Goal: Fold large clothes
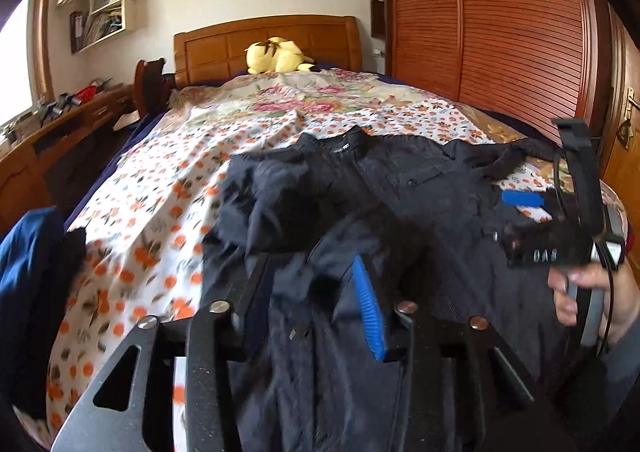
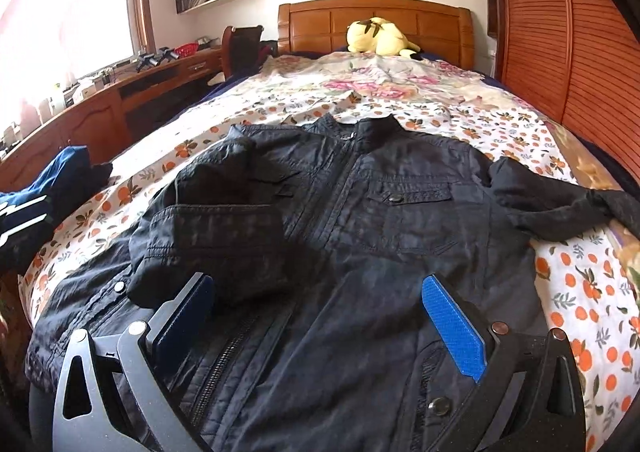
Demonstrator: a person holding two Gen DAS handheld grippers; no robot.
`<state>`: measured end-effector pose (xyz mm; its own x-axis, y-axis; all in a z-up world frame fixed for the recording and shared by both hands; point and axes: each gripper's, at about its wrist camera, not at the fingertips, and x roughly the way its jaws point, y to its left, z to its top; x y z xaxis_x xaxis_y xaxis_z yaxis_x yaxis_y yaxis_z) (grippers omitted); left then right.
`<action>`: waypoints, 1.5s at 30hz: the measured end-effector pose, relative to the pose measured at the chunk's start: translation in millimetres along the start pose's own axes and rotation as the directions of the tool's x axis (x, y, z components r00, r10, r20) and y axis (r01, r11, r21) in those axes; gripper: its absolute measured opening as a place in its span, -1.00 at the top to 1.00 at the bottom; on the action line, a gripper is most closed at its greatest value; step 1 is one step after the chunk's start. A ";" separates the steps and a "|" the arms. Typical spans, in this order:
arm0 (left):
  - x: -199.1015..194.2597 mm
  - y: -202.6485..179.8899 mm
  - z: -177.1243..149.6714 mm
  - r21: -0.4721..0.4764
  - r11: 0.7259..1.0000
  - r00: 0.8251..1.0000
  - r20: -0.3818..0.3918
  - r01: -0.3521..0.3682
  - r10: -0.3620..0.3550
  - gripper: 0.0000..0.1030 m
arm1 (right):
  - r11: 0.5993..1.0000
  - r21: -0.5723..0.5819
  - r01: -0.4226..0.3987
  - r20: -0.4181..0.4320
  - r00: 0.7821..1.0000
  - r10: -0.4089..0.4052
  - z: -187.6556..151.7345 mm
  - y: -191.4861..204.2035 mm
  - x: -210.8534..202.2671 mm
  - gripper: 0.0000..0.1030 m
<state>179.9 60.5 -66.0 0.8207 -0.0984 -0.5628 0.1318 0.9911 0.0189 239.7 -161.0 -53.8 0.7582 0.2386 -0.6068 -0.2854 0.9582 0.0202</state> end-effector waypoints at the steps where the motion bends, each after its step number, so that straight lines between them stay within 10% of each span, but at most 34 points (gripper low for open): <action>1: -3.3 4.1 -4.2 -0.009 1.000 1.000 0.002 0.000 0.000 -0.20 | 1.000 -0.004 -0.001 -0.002 1.000 0.001 1.4 2.1 2.0 -1.00; 3: -12.4 12.5 -13.7 -0.031 1.000 1.000 0.013 0.002 -0.002 -0.49 | 1.000 -0.010 -0.006 -0.008 1.000 0.006 5.5 8.9 7.5 -1.00; 16: -60.0 46.4 -54.2 -0.076 0.995 0.998 0.021 -0.057 0.059 -0.49 | 0.971 -0.216 -0.100 -0.052 0.995 0.090 26.4 89.5 45.1 -0.78; 21: -67.4 50.2 -59.0 -0.082 0.994 0.997 0.016 -0.068 0.069 -0.49 | 0.958 -0.266 -0.102 -0.135 0.989 0.067 20.7 89.9 77.4 -0.31; 23: -67.6 49.9 -59.1 -0.083 0.994 0.997 0.013 -0.069 0.070 -0.49 | 0.960 -0.255 -0.116 -0.128 0.988 0.086 19.7 82.7 78.3 0.39; 26: -68.5 47.3 -58.3 -0.085 0.994 0.998 0.016 -0.064 0.066 -0.49 | 0.961 -0.249 -0.123 -0.107 0.989 0.099 25.5 72.3 68.3 0.51; 38: -67.7 17.0 -46.0 -0.067 0.997 0.998 0.041 -0.034 0.037 -0.49 | 0.994 -0.100 -0.044 0.134 0.989 0.058 14.0 -6.0 -41.6 0.58; 45: -61.9 -2.8 -41.9 -0.051 0.999 0.999 0.042 -0.013 0.015 -0.49 | 0.993 -0.114 0.029 0.101 0.995 -0.018 -32.5 -25.1 -70.9 0.52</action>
<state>105.4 67.5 -65.8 0.8451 -0.0873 -0.5274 0.0927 0.9956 -0.0164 174.1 -207.1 -37.1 0.8183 0.2365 -0.5239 -0.3283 0.9404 -0.0883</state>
